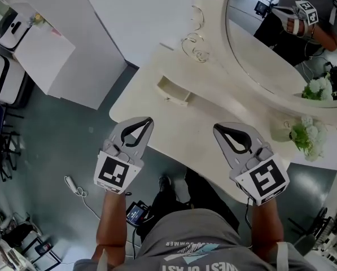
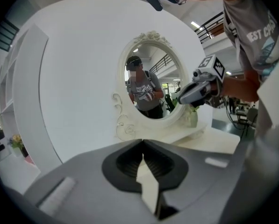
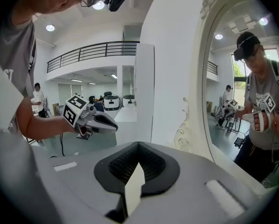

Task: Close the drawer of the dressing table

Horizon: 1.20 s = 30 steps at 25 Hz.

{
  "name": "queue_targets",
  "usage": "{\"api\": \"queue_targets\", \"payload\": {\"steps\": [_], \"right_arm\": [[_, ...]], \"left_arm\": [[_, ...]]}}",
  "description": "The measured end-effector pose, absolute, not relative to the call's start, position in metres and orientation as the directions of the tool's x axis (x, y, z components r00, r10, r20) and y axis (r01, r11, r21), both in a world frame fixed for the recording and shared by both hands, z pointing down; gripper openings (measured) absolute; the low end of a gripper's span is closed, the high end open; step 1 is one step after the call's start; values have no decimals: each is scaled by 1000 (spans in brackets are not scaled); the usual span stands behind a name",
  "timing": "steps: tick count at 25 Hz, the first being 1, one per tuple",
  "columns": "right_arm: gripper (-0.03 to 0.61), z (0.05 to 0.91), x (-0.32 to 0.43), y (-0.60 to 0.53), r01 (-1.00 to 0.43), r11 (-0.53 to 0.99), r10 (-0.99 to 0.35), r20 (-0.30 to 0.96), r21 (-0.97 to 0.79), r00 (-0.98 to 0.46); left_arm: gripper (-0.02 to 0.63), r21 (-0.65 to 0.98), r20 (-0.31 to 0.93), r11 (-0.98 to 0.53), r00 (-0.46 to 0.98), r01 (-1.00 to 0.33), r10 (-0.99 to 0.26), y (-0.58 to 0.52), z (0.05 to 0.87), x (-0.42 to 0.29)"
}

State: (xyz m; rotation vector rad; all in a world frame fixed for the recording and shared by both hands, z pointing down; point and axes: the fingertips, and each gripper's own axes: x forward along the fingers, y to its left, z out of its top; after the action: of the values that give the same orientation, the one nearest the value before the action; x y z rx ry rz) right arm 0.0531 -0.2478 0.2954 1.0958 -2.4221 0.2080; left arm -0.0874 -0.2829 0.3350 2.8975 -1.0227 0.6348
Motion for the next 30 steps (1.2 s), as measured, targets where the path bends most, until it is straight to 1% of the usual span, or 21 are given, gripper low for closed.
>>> {"api": "queue_targets", "payload": {"steps": [11, 24, 30], "right_arm": [[2, 346, 67, -284, -741, 671, -646, 505, 19, -572], [2, 404, 76, -299, -730, 683, -601, 541, -36, -589], [2, 430, 79, -303, -725, 686, -583, 554, -55, -594]], "left_arm": [[3, -85, 439, -781, 680, -618, -587, -328, 410, -71], [5, -45, 512, -769, 646, -638, -566, -359, 498, -59], [15, -42, 537, -757, 624, -652, -567, -372, 535, -57]]}}
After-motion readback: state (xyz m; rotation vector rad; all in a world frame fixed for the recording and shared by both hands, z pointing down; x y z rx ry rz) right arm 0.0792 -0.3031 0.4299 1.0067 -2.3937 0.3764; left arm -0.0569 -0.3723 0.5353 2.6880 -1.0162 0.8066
